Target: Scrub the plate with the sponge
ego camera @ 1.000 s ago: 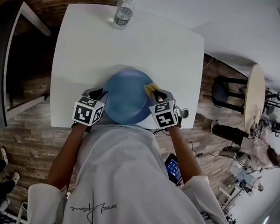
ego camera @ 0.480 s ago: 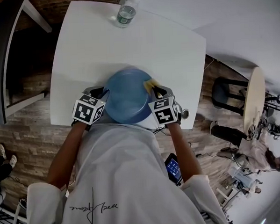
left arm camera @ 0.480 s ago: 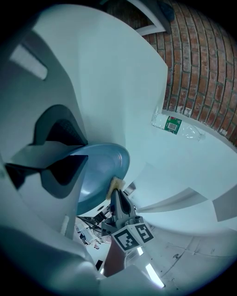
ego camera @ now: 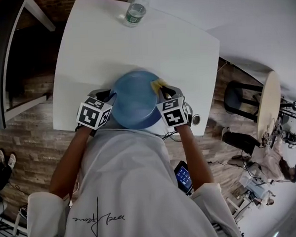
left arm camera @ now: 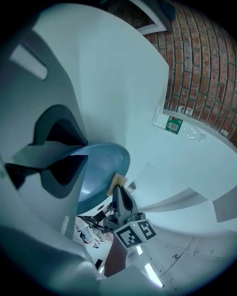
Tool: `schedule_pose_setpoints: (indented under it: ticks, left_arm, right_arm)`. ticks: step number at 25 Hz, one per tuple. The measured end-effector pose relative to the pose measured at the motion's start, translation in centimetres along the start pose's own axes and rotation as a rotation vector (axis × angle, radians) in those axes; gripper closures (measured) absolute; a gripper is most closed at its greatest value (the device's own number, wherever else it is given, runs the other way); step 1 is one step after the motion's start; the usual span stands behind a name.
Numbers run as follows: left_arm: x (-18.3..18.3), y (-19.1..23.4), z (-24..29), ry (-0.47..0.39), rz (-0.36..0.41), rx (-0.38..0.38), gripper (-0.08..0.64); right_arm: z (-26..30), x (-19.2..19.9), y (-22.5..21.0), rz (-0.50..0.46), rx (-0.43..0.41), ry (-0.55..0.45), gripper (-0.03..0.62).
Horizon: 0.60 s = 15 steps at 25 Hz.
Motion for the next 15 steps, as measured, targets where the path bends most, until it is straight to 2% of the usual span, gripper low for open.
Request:
schedule_pose_setpoints:
  ticks: [15]
  left_arm:
    - [0.0,0.1,-0.1,-0.001,0.005,0.018,0.471]
  right_arm:
    - [0.7,-1.2,0.7,-0.036,-0.004,0.012,0.563]
Point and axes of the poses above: the fingertips, and each gripper's own axes: z forward along the fingers, y to its left, x out of its underside, the point moved 4 cm from there along -z, backward along the fingers, and after that the axes turned 13 degrees about z, right-handed, at the moved point
